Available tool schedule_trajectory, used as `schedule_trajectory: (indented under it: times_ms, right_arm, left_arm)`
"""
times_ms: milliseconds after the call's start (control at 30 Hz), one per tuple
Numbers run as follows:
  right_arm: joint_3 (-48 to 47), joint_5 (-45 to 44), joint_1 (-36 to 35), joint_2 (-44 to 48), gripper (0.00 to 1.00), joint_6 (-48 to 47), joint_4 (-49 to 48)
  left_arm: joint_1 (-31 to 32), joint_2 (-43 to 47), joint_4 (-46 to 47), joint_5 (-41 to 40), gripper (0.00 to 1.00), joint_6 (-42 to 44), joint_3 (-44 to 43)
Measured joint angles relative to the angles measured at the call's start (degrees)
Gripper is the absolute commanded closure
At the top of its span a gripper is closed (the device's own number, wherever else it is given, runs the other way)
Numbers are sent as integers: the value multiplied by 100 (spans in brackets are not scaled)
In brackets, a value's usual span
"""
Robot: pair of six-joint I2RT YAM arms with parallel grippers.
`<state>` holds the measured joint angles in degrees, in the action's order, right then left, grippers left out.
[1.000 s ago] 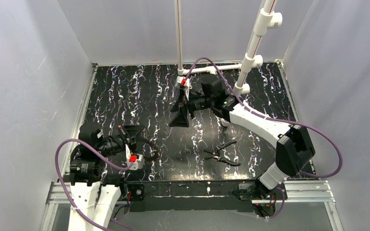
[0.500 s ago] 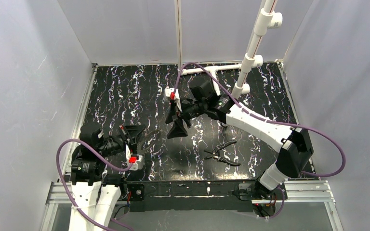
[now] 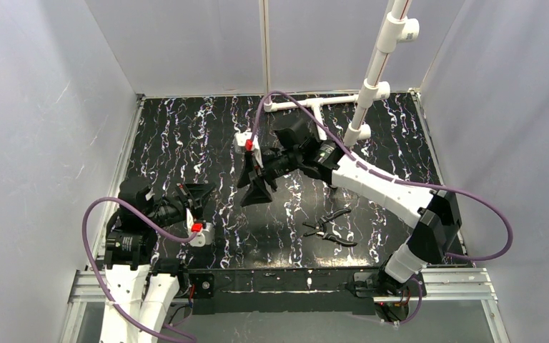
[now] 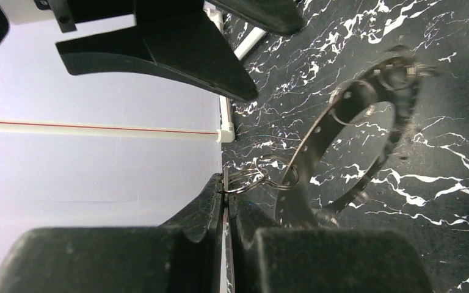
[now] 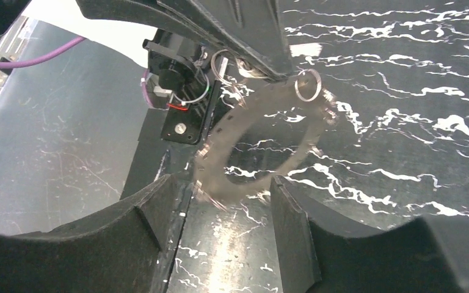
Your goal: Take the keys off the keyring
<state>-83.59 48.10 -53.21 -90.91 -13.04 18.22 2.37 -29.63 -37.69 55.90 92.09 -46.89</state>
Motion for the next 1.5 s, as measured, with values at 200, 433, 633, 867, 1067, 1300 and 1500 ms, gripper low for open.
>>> schedule_trajectory:
  times_ms: [200, 433, 633, 867, 1067, 1300, 1500]
  right_arm:
    - [-35, 7, -219, -306, 39, -7, -140]
    - [-184, 24, -232, -492, 46, -72, -247]
    - [-278, 136, -251, -505, 52, -20, -411]
    - [-291, 157, -297, -577, 57, 310, -785]
    - [-291, 146, -323, -684, 60, 634, -1095]
    - [-289, 149, -428, -697, 61, 861, -1333]
    - [-280, 151, -496, -697, 59, 920, -1397]
  left_arm:
    - [0, -76, 9, -7, 100, -175, -76]
    - [0, -74, 17, -7, 100, -299, -83]
    - [0, -22, 20, 0, 100, -341, -83]
    - [0, -11, 20, 0, 100, -442, -83]
    - [0, -13, 20, -2, 100, -577, -85]
    - [0, -22, 20, -24, 100, -686, -85]
    - [0, -144, 20, -96, 100, -796, -164]
